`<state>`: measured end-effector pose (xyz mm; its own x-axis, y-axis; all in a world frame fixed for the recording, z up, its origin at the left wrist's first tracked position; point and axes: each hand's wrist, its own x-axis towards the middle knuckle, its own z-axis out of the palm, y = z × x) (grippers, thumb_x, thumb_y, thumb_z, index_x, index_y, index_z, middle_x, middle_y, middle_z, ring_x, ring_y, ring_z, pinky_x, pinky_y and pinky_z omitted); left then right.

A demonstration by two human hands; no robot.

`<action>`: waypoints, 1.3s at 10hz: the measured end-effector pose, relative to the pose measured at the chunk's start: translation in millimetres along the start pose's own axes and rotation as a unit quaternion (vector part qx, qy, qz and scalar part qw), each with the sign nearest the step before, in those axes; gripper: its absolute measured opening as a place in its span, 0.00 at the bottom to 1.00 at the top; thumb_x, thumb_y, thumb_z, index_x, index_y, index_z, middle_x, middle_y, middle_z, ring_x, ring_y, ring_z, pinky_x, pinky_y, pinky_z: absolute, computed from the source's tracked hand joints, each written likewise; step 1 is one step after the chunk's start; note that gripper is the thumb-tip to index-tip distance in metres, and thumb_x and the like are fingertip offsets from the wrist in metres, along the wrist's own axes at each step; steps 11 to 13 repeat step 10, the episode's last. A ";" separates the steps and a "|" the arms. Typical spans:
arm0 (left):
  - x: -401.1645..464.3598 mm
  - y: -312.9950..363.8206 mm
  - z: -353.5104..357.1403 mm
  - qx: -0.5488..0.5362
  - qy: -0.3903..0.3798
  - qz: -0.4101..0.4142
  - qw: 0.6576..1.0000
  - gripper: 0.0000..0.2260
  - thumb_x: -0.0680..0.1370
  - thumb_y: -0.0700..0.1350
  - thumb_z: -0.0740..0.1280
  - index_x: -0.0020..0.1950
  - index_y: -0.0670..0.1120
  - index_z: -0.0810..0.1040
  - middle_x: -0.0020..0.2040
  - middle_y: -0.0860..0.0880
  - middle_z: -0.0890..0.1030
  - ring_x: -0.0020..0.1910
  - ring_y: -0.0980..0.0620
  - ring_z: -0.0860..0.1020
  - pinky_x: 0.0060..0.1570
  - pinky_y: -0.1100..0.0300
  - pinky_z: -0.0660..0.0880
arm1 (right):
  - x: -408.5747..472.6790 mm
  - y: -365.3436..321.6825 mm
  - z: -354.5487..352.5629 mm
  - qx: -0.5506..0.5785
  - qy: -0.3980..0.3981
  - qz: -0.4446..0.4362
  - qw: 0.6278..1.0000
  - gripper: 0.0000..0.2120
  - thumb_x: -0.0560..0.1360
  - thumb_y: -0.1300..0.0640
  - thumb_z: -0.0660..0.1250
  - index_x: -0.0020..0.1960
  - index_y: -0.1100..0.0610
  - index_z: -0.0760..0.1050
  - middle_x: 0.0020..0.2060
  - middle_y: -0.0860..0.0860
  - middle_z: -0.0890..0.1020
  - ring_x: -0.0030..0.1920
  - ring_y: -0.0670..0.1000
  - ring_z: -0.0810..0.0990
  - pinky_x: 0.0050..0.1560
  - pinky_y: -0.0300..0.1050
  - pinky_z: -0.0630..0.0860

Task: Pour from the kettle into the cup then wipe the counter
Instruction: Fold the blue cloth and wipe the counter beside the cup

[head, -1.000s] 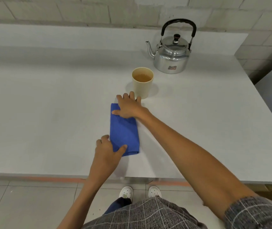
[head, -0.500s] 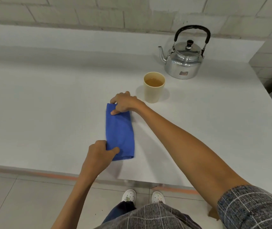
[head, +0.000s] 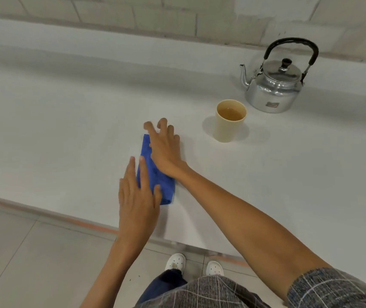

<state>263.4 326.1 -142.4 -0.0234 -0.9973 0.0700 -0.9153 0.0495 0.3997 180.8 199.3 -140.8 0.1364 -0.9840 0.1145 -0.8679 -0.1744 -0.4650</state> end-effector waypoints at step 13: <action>29.4 29.2 2.4 -0.048 -0.088 0.115 0.988 0.37 0.72 0.66 0.41 0.76 0.48 0.42 0.78 0.51 0.41 0.74 0.57 0.34 0.73 0.52 0.34 | -74.4 59.6 -61.4 0.131 0.033 0.048 0.990 0.15 0.82 0.57 0.52 0.63 0.59 0.72 0.60 0.56 0.77 0.61 0.54 0.73 0.61 0.50 0.71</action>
